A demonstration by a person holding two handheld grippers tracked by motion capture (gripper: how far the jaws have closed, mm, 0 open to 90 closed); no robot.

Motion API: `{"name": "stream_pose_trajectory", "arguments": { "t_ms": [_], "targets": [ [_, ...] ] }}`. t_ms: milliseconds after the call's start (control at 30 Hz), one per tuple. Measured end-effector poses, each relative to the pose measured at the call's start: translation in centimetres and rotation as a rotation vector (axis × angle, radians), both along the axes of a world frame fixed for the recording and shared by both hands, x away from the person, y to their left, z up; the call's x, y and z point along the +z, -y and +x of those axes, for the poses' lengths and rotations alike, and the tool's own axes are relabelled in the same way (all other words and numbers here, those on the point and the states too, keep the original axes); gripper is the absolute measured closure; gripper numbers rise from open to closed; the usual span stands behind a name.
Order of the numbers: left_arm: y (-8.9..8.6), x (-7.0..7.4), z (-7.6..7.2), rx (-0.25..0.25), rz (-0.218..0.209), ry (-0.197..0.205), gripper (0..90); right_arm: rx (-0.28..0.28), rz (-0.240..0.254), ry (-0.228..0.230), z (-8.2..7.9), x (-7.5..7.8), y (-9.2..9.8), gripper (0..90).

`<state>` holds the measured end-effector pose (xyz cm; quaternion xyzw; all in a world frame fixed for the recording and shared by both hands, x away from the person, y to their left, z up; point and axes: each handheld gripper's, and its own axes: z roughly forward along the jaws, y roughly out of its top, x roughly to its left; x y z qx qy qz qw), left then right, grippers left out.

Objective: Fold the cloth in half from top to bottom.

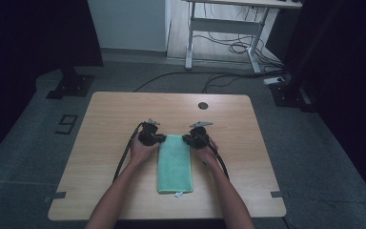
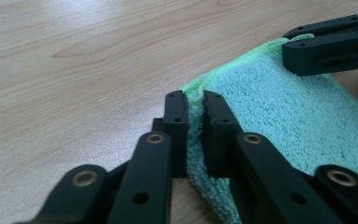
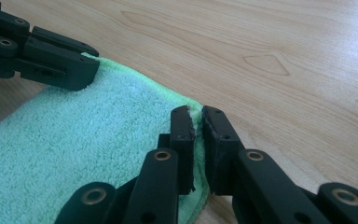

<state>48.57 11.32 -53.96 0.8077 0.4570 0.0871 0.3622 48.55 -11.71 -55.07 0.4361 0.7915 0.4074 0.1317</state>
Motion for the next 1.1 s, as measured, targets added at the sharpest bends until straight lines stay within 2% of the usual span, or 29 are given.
{"name": "stream_pose_trajectory", "arguments": {
  "t_ms": [233, 400, 667, 900, 967, 1100],
  "targets": [
    [0.0, 0.6, -0.3, -0.012, -0.002, 0.015, 86.6, 0.005, 0.024, -0.006, 0.0, 0.2, 0.4, 83.6],
    [-0.1, 1.7, -0.7, -0.013, -0.018, 0.052, 86.8, 0.019, 0.047, 0.042, -0.5, 1.5, 0.6, 83.7],
    [-0.2, 3.1, -1.4, -0.026, -0.029, 0.111, 86.7, 0.034, 0.057, 0.091, -1.2, 2.8, 0.9, 83.7],
    [0.3, 3.9, -0.8, -0.034, -0.028, 0.125, 86.7, 0.019, 0.073, 0.133, -1.2, 3.5, 1.4, 83.8],
    [0.7, 4.4, -0.6, -0.040, -0.033, 0.144, 86.7, 0.011, 0.079, 0.136, -1.2, 3.6, 1.7, 83.9],
    [0.8, 4.3, -0.6, -0.051, -0.034, 0.141, 86.7, 0.001, 0.090, 0.141, -1.1, 3.7, 2.4, 83.8]
  ]
}}
